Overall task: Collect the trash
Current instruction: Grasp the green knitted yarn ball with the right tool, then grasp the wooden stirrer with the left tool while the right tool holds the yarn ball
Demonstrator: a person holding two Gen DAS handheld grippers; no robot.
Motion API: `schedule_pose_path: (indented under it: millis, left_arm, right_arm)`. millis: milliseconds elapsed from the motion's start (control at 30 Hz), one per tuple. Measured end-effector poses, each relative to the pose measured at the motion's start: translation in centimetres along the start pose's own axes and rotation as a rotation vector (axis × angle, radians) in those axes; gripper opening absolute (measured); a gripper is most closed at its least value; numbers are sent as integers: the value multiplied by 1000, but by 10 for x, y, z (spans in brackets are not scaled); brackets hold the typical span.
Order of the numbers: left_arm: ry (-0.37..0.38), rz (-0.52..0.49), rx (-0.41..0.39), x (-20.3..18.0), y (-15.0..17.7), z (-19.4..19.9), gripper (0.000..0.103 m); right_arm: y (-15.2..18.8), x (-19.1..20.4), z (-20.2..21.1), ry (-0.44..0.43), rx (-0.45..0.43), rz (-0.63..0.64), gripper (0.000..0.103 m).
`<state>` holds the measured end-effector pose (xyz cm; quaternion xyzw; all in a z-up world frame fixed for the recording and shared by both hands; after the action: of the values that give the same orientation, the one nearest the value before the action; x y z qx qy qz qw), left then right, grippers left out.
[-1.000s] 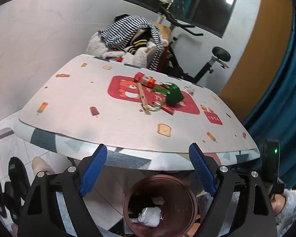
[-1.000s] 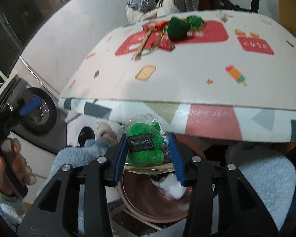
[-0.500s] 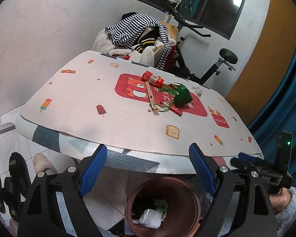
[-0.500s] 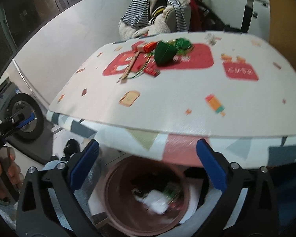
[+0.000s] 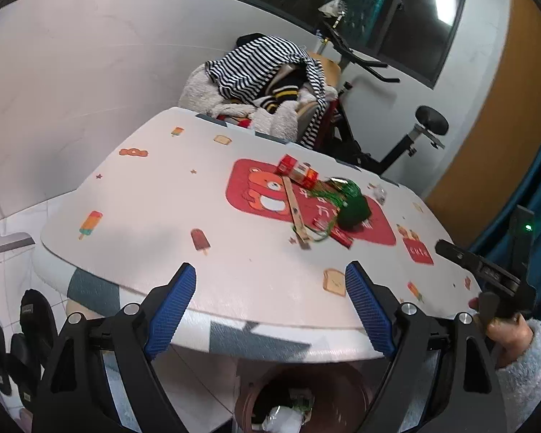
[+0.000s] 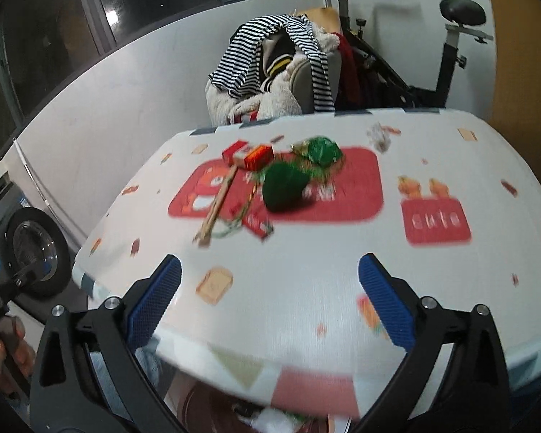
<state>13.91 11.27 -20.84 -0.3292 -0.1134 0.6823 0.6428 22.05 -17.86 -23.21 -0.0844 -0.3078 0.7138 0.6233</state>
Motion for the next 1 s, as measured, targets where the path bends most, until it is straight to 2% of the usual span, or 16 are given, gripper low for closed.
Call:
schedule_pose_path:
  millis: [67, 300, 500, 567, 667, 700, 767, 800, 1000]
  left_arm:
    - [-4, 13, -4, 7, -5, -5, 83]
    - [-23, 74, 33, 29, -14, -38, 79]
    - [-33, 77, 45, 33, -29, -56, 76]
    - [-33, 72, 49, 30, -33, -62, 75]
    - [-28, 61, 60, 24, -37, -71, 71]
    - [-23, 56, 65, 21, -38, -74, 69]
    - [-14, 45, 74, 14, -40, -78, 62]
    - [-9, 38, 78, 11, -41, -81, 61]
    - [20, 12, 108, -8, -47, -100, 52]
  right_arm:
    - [-12, 2, -10, -4, 7, 2, 97]
    - [-65, -16, -87, 1, 79, -65, 97]
    - [-84, -30, -134, -30, 127, -173, 95]
    - [-88, -32, -145, -54, 149, -206, 88]
    - [-89, -33, -160, -80, 206, -215, 63]
    - [-89, -32, -159, -112, 205, -218, 55]
    - [-91, -32, -140, -113, 165, -217, 54]
    - [-91, -32, -134, -125, 147, -214, 53]
    - [-95, -36, -30, -159, -99, -167, 53]
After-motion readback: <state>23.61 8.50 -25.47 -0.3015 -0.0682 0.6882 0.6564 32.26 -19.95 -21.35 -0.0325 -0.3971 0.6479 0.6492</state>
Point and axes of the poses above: each gripper's, at about its wrist camera, not at the fingertips, and z roughly against the way its jaws point, x to its left, y to its underside, the point moved 8 cm from there along -z, roughly the way its jaws point, and after that the axes turned 13 degrees about x, right-handed, at the moved point
